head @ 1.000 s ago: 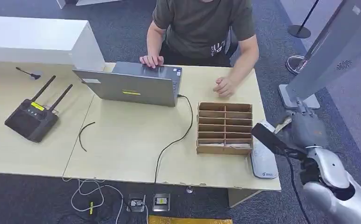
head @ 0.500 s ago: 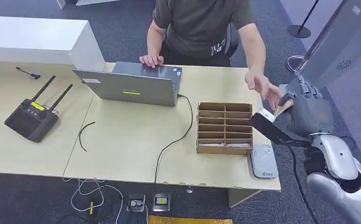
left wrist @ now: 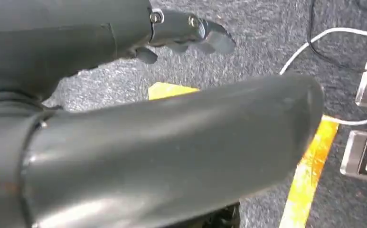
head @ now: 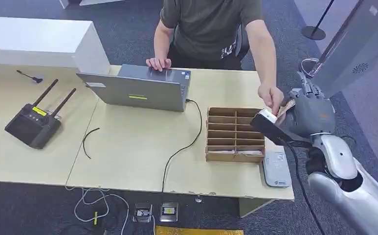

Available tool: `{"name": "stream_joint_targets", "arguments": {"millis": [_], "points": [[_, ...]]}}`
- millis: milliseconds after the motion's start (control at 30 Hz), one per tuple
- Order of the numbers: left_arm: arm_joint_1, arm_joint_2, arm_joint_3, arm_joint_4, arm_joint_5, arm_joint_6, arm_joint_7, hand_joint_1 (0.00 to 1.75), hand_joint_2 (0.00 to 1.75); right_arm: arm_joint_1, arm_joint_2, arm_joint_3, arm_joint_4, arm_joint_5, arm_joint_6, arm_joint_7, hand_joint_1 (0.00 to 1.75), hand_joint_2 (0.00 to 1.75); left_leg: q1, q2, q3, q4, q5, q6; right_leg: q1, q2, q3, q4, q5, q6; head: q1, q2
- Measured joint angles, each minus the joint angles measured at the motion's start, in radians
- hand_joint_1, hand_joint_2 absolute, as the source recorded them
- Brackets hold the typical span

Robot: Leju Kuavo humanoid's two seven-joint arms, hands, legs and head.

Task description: Pass the card to the sensor for recognition and then transmit it.

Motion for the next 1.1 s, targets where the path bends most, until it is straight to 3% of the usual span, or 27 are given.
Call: {"name": "stream_joint_targets", "arguments": {"millis": [267,300,333,367,867,1000,1100], "points": [[-0.01,-0.006,0.0,0.0,-0.005,-0.003,0.012,0.0,0.0,-0.013,0.032,0.011,0.08,0.015,-0.003,-0.009,1.75,1.75,0.0,0.0,0.0,0.0,0.0,0.0,0.0,0.0,0.0,0.0,0.0,0.0,0.0,0.0],[-0.01,-0.006,0.0,0.0,-0.005,-0.003,0.012,0.0,0.0,-0.013,0.035,0.011,0.085,0.016,-0.003,-0.01,0.0,1.75,0.0,0.0,0.0,0.0,0.0,0.0,0.0,0.0,0.0,0.0,0.0,0.0,0.0,0.0],[-0.01,-0.006,0.0,0.0,-0.005,-0.003,0.012,0.0,0.0,-0.013,0.037,0.011,0.091,0.018,-0.003,-0.011,0.0,1.75,0.0,0.0,0.0,0.0,0.0,0.0,0.0,0.0,0.0,0.0,0.0,0.0,0.0,0.0],[-0.011,-0.006,0.0,0.0,-0.005,-0.003,0.012,0.0,0.0,-0.013,0.04,0.011,0.095,0.019,-0.003,-0.012,0.0,0.0,0.0,0.0,0.0,0.0,0.0,0.0,0.0,0.0,0.0,0.0,0.0,0.0,0.0,0.0],[-0.013,-0.014,0.0,0.0,-0.009,-0.004,0.013,0.0,0.0,0.013,0.068,0.007,0.143,0.124,-0.036,-0.021,0.0,0.0,0.0,0.0,0.0,0.0,0.0,0.0,0.0,0.0,0.0,0.0,0.0,0.0,0.0,0.0],[-0.011,-0.015,0.001,0.0,-0.009,-0.004,0.013,0.0,0.0,0.038,0.071,-0.007,0.137,0.108,0.0,-0.022,0.0,0.0,0.0,0.0,0.0,0.0,0.0,0.0,0.0,0.0,0.0,0.0,0.0,0.0,0.0,0.0],[-0.006,-0.015,0.002,0.0,-0.006,-0.004,0.013,0.0,0.0,0.065,0.067,-0.019,0.111,0.095,0.073,0.007,0.0,0.0,0.0,0.0,0.001,0.0,0.0,0.0,0.0,0.001,0.0,0.0,0.0,0.0,0.0,0.0]]}}
